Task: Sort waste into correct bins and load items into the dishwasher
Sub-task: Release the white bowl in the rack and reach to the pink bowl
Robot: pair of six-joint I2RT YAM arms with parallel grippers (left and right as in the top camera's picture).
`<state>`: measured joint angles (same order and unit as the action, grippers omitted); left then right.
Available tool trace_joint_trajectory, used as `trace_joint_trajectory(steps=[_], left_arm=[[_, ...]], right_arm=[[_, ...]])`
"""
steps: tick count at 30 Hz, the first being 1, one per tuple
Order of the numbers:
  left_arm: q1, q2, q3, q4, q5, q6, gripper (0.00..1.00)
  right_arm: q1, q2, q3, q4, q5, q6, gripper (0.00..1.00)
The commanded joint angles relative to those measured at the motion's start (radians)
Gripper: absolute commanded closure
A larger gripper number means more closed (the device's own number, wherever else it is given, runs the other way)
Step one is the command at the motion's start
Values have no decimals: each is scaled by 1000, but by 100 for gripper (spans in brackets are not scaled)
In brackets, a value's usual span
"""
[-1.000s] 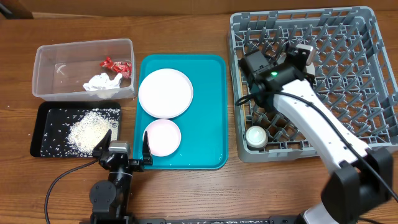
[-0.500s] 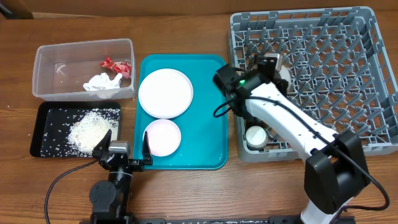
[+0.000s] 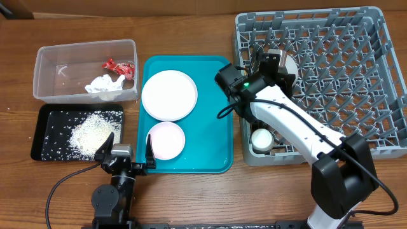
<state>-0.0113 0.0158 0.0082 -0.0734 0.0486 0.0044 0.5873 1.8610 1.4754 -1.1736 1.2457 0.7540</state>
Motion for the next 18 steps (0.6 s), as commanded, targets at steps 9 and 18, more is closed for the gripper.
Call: trace_joint_trajectory(steps=[9, 18], left_arm=[[5, -10, -3, -1, -7, 18, 0], [5, -10, -3, -1, -7, 18, 0]], right_arm=[[-26, 95, 16, 3, -66, -48, 96], [42, 91, 18, -176, -122, 100, 96]])
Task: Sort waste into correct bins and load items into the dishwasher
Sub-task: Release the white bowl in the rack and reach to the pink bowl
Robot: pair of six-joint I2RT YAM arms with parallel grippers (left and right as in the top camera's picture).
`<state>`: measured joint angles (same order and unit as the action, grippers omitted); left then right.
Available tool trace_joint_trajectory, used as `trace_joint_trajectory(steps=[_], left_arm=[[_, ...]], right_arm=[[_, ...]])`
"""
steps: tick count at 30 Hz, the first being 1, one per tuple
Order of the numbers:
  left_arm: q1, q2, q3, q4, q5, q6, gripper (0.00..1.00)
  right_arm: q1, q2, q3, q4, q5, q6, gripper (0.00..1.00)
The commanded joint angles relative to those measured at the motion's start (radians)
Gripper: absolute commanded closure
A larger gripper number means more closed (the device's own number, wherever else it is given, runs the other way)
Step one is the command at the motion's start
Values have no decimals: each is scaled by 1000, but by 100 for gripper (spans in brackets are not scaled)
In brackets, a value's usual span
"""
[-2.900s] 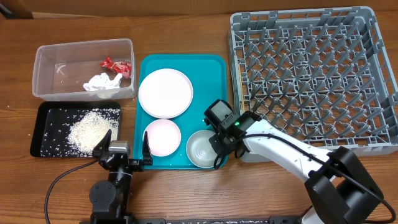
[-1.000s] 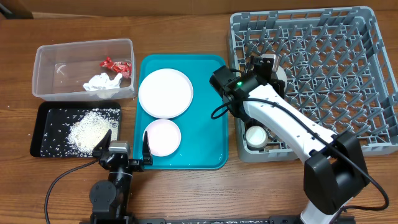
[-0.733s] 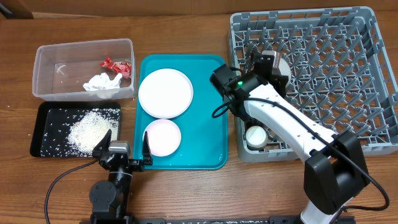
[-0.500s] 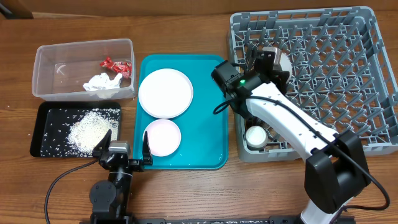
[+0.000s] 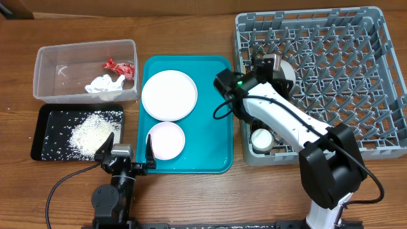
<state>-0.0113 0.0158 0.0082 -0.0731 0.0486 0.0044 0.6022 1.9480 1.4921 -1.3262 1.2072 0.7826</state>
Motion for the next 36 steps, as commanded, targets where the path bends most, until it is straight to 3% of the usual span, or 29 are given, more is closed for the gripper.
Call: trace_joint_trajectory(steps=[1, 6, 14, 20, 26, 36], left_arm=[[5, -10, -3, -2, -7, 18, 0], [5, -10, -3, -2, -7, 18, 0], [5, -10, -3, -2, -7, 18, 0], [5, -10, -3, -2, -7, 18, 0], [5, -10, -3, -2, -7, 18, 0], [5, -10, -3, -2, -7, 18, 0]], right_arm=[[34, -2, 1, -45, -84, 95, 96], [40, -6, 2, -68, -42, 109, 96], [3, -6, 2, -18, 232, 100, 96], [-20, -6, 2, 92, 129, -28, 96], [-2, 3, -9, 126, 22, -32, 96], [8, 22, -18, -2, 45, -19, 96]])
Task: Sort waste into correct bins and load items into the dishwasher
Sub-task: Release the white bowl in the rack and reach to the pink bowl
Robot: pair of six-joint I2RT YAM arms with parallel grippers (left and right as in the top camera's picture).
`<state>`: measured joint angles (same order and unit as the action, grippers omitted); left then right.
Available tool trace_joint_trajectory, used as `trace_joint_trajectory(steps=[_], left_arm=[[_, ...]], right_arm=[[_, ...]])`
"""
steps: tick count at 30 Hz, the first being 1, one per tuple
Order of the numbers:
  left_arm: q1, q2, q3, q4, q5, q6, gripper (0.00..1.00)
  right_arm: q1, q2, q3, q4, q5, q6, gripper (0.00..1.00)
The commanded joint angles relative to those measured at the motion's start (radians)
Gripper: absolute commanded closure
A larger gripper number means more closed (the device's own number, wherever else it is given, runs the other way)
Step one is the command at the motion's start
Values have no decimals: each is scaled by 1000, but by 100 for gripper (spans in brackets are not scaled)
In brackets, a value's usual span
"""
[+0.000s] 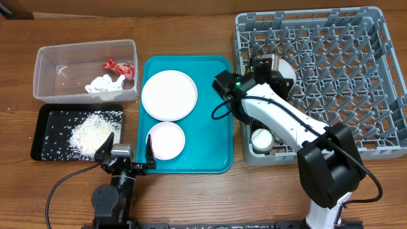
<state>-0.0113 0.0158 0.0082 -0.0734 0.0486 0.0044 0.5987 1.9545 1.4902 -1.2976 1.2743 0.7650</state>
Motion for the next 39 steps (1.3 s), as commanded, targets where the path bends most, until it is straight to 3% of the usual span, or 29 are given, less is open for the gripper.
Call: trace_joint_trajectory(steps=[1, 5, 16, 25, 28, 31, 35, 39], left_arm=[[5, -10, -3, -1, -7, 18, 0], [5, -10, -3, -1, -7, 18, 0], [5, -10, -3, -1, -7, 18, 0], [5, -10, -3, -1, -7, 18, 0], [5, -10, -3, -1, -7, 18, 0], [5, -10, -3, -1, -7, 18, 0], [5, -10, -3, -1, -7, 18, 0], [5, -10, -3, -1, -7, 18, 0]], right_arm=[[14, 15, -16, -43, -30, -2, 96], [35, 15, -16, -62, -140, -2, 95], [110, 15, -15, -69, -365, -3, 73], [140, -16, 95, -160, -468, 50, 67], [147, -42, 137, -137, -603, 39, 67], [162, -58, 143, -56, -780, -63, 62], [181, -56, 131, 119, -1210, -267, 51], [199, -44, 84, 269, -1498, -294, 51]])
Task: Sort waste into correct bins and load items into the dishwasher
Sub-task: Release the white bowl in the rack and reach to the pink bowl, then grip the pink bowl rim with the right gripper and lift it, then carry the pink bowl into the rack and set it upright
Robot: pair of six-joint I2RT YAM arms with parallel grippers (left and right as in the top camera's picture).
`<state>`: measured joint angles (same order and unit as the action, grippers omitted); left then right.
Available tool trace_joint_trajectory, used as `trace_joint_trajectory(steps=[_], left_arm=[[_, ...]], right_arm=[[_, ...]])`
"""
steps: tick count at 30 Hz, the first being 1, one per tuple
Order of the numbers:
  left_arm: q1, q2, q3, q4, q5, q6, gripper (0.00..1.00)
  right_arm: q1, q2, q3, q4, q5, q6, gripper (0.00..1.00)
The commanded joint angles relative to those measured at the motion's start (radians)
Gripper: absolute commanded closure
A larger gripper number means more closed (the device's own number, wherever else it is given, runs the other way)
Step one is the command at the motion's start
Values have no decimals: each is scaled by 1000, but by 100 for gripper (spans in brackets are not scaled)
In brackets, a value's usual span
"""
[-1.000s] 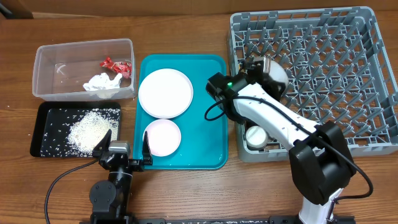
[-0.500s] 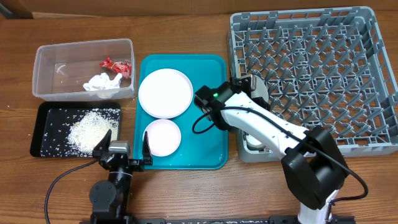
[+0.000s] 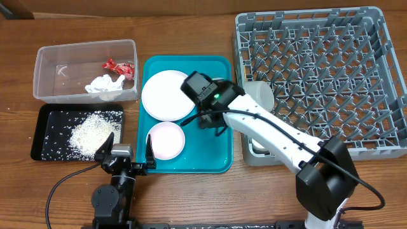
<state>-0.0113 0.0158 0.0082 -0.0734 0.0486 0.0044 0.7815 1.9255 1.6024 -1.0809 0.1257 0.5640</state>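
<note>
On the teal tray [image 3: 219, 159] lie a white plate [image 3: 166, 95] and a smaller pinkish bowl [image 3: 165, 140]. My right gripper [image 3: 210, 125] hangs low over the tray just right of both, apparently open and holding nothing. A pale bowl [image 3: 259, 95] stands on edge in the left part of the grey dish rack [image 3: 331, 38], free of the gripper. My left gripper [image 3: 128, 152] rests open at the table's front edge, below the tray's left corner.
A clear bin [image 3: 86, 54] at the far left holds a red wrapper [image 3: 119, 66] and a crumpled tissue [image 3: 104, 83]. In front of it a black tray [image 3: 44, 121] holds scattered rice [image 3: 89, 132]. The right arm spans the rack's front left corner.
My right gripper has left the rack's left side and now hangs over the teal tray beside the plate and bowl. The pale bowl stays in the rack, let go. The left arm is unchanged.
My right gripper stood at a pale bowl in the left part of the rack through all three earlier moments, shifting only slightly. Now the bowl stands alone there and the gripper is over the tray. The left gripper stayed open and still.
</note>
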Motion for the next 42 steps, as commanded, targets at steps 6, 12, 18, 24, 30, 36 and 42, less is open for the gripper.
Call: trace_joint_trajectory(steps=[6, 12, 18, 24, 30, 36, 42], left_arm=[[5, -10, -3, -2, -7, 18, 0], [5, -10, -3, -1, -7, 18, 0], [5, -10, -3, -1, -7, 18, 0], [5, -10, -3, -1, -7, 18, 0], [5, -10, -3, -1, -7, 18, 0], [5, -10, -3, -1, -7, 18, 0], [5, -10, -3, -1, -7, 18, 0]], right_arm=[[34, 29, -73, 116, -461, -70, 56], [62, 95, -126, 189, -455, -38, 60], [57, 156, -126, 209, -440, 13, 96], [54, 89, -89, 124, -303, 17, 96], [52, -63, -56, -3, 1, 17, 96], [12, -155, -53, -125, 480, 160, 96], [-56, -204, -50, -182, 1053, 225, 96]])
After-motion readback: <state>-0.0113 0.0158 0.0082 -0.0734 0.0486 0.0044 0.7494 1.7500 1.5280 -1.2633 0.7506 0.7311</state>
